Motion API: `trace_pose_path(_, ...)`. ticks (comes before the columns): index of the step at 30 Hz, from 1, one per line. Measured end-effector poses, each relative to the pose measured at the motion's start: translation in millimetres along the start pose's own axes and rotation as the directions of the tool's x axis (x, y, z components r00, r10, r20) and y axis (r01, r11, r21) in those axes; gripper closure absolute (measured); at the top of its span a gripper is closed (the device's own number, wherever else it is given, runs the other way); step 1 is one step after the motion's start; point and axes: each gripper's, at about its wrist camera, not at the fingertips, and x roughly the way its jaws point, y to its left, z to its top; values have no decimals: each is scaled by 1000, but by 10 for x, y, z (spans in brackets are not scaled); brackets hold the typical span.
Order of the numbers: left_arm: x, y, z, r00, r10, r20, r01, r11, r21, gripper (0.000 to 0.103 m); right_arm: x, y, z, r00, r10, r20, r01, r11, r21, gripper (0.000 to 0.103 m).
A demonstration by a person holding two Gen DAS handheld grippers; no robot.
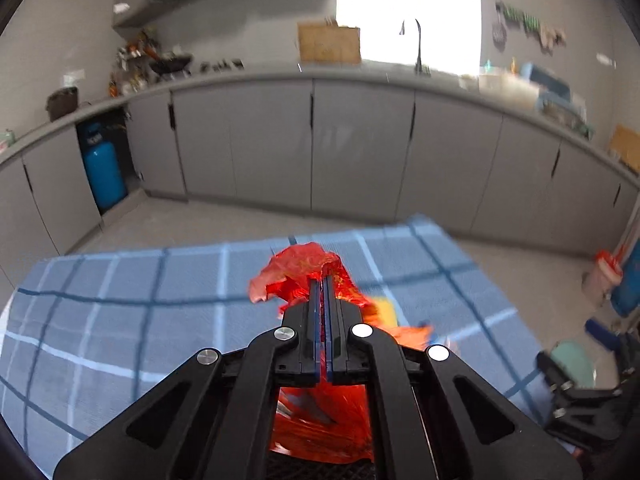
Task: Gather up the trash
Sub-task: 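Grasp the red wrapper with the left tool while the right tool reaches the yellow sponge, then close the right tool on the yellow sponge and lift it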
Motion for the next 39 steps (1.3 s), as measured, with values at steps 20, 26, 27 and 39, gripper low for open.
trace_pose_path(20, -298, 893, 80, 915, 364, 176, -364, 931, -29, 101, 653, 1269, 704, 984, 136, -117, -144, 988, -62, 12)
trace_pose_path(26, -136, 994, 20, 921, 364, 137, -364, 931, -26, 101, 1020, 1469, 659, 958, 139, -250, -159, 985, -61, 26)
trace_pose_path(27, -130, 1015, 5, 922, 362, 135, -361, 932, -27, 101, 1049, 1482, 646, 956, 136, -261, -157, 986, -62, 26)
trace_pose_path(39, -129, 1006, 13, 934, 331, 134, -330, 943, -29, 101, 1185, 1556, 550, 932, 151, -330, -188, 979, -80, 68)
